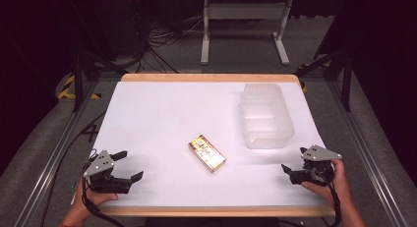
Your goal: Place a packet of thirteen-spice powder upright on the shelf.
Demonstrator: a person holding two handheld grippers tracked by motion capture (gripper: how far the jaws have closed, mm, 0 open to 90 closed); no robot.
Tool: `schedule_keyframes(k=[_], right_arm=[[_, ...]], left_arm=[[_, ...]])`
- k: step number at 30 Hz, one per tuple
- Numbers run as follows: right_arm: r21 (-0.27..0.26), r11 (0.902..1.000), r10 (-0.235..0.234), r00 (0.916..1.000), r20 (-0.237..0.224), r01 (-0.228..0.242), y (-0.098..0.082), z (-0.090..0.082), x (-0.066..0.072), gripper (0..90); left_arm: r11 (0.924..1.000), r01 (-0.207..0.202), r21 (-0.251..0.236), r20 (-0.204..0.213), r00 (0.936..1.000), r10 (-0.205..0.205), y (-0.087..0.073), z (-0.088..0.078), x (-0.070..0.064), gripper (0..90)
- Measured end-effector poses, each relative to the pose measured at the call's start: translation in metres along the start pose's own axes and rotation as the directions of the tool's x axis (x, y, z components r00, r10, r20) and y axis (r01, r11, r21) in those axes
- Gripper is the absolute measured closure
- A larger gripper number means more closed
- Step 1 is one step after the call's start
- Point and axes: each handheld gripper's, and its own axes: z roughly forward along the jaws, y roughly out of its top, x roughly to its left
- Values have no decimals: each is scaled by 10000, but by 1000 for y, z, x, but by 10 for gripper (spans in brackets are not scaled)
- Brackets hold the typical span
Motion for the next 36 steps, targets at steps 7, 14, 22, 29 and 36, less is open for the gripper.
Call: schedule_keyframes(k=[7,14,22,29,36], right_arm=[[-1,9996,-279,9958,-868,280,14,5,19,153],[197,9951,-932,9838,-1533,973,40,19,44,191],[293,9919,-1139,9682,-2228,1234,78,42,75,214],[400,9888,-1281,9556,-2655,1436,111,62,103,217],[703,9810,-1529,9443,-2916,1806,138,90,122,216]], left_arm=[[9999,17,153,-168,9999,-14,-4,-2,-1,81],[9999,75,88,-365,9993,-71,-5,-7,-2,86],[9997,-5,250,-412,9991,15,-6,-6,-4,89],[9998,-23,214,-459,9989,32,-6,-7,-5,91],[9996,-30,273,-436,9990,42,-6,-6,-5,99]])
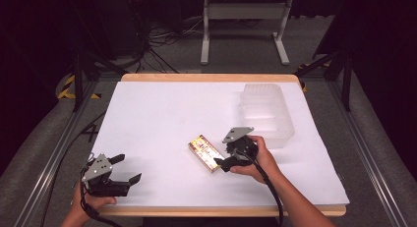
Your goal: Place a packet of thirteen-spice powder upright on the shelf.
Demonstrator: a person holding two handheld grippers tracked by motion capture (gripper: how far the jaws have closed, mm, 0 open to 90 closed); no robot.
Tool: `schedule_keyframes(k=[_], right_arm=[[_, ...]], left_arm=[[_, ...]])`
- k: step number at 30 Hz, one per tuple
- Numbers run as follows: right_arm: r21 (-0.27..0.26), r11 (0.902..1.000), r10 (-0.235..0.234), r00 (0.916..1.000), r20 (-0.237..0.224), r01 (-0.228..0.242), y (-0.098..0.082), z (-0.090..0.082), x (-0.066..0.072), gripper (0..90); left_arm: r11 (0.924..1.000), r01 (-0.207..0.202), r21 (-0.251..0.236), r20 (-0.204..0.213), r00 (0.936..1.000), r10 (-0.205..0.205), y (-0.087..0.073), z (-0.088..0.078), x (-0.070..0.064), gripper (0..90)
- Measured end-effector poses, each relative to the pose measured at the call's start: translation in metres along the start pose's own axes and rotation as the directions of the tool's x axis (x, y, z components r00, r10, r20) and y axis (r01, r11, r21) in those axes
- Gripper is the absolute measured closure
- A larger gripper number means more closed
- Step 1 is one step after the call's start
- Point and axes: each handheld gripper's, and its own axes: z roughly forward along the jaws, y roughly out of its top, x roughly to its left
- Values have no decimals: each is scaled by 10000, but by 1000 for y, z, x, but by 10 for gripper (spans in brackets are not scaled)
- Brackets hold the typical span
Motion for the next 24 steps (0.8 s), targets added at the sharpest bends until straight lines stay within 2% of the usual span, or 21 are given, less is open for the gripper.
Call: schedule_keyframes(k=[3,5,10,14,18,21,24], right_arm=[[158,9999,-23,9999,-164,25,12,13,2,215],[374,9991,-202,9998,-89,205,21,22,4,214],[820,9966,-72,9998,-190,87,37,41,5,208],[1161,9930,234,9995,-216,-208,50,56,4,202],[1425,9873,756,9966,-322,-703,58,67,1,198],[1589,9835,914,9956,-211,-869,61,73,0,198],[1919,9742,1234,9923,-123,-1188,65,83,-2,198]], left_arm=[[9999,-59,91,45,10000,59,0,2,-1,99],[9999,-72,86,32,10000,72,0,2,0,99],[10000,-67,70,46,10000,66,0,2,0,99],[9998,-104,160,14,9999,104,0,2,0,99],[9998,-90,180,20,10000,90,-1,2,0,99],[9998,-95,156,40,9999,94,-1,1,0,99],[9998,-146,140,34,9999,146,-1,1,0,99]])
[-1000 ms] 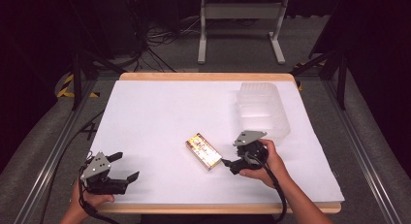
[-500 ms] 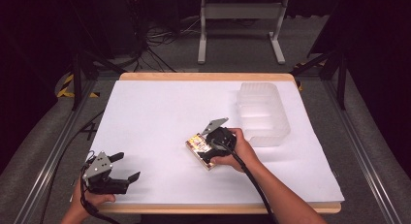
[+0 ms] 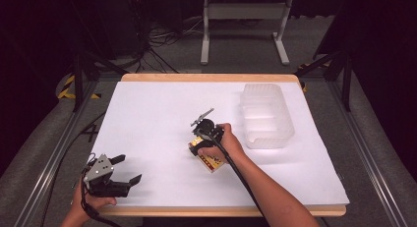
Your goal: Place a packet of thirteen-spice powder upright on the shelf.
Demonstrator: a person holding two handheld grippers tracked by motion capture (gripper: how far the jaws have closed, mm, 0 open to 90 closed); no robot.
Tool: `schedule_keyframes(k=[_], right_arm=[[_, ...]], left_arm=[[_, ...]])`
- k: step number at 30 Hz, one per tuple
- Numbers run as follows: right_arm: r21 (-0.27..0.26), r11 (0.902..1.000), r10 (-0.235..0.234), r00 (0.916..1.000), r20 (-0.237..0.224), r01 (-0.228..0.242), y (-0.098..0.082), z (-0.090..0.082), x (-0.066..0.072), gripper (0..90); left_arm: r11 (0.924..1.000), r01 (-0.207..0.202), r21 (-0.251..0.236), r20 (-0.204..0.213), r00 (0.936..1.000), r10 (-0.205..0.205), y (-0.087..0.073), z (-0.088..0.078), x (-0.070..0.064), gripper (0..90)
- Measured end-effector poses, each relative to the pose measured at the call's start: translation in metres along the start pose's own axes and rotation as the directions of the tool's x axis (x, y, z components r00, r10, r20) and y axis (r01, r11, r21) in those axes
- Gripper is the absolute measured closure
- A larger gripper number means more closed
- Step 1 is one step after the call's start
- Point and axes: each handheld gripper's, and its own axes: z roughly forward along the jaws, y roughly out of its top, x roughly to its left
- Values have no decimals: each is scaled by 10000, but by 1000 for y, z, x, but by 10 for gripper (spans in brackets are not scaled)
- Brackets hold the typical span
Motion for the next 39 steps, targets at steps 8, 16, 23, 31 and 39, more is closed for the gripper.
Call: schedule_keyframes(k=[8,16,23,31,39], right_arm=[[570,9965,618,9981,-13,-616,6,15,-2,200],[502,9981,357,9991,241,-368,8,11,5,300],[-424,9985,371,9989,300,-358,5,-17,6,312],[-1515,9880,382,9985,399,-318,-8,-55,-1,325],[-2293,9733,244,9982,547,-113,-12,-77,-1,325]], left_arm=[[10000,-15,68,96,10000,15,-1,1,0,99],[9999,-37,123,95,9999,36,-1,1,0,99],[10000,16,82,47,10000,-17,-1,0,0,99],[9999,9,119,15,10000,-9,1,0,-1,98],[9999,129,37,-5,9999,-129,0,-2,1,98]])
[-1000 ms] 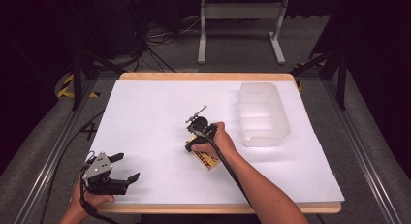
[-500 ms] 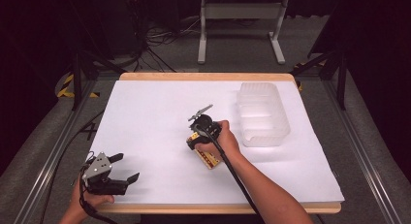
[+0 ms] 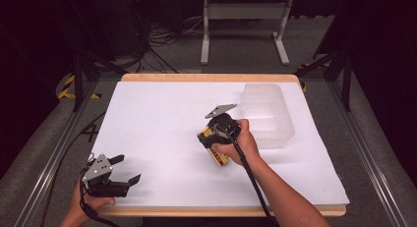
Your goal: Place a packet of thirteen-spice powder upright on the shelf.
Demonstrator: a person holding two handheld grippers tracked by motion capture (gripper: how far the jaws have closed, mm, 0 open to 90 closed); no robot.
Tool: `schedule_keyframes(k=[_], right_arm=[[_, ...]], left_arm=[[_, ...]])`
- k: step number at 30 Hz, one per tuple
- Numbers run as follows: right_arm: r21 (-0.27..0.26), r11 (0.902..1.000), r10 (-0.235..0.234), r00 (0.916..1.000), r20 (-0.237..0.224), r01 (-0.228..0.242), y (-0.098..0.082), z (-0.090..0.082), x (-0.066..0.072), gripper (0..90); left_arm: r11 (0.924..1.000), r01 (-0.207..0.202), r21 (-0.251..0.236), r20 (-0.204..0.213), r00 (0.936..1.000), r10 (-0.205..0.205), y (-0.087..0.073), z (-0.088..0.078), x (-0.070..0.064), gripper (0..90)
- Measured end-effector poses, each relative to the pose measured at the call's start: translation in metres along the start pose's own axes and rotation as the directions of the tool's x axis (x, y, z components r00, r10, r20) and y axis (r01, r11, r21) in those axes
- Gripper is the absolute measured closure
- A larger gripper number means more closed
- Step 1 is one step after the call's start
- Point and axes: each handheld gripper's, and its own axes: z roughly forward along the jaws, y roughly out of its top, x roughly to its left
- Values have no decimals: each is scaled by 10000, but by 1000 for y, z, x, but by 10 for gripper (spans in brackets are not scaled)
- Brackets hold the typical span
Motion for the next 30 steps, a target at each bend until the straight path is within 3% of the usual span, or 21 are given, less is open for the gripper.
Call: schedule_keyframes(k=[9,17,23,30], right_arm=[[-525,9984,-173,9994,290,188,4,-9,-4,324],[-1180,9930,150,9983,570,-82,11,-14,-16,325],[-1693,9855,90,9948,1014,84,17,-20,-30,324],[-2024,9792,469,9874,1511,-155,16,-26,-52,324]], left_arm=[[10000,-5,-12,26,10000,5,0,0,1,98],[10000,9,27,27,10000,-9,-1,0,2,98],[10000,-7,-3,-2,10000,7,-1,0,2,98],[10000,11,50,-4,10000,-11,-1,1,2,98]])
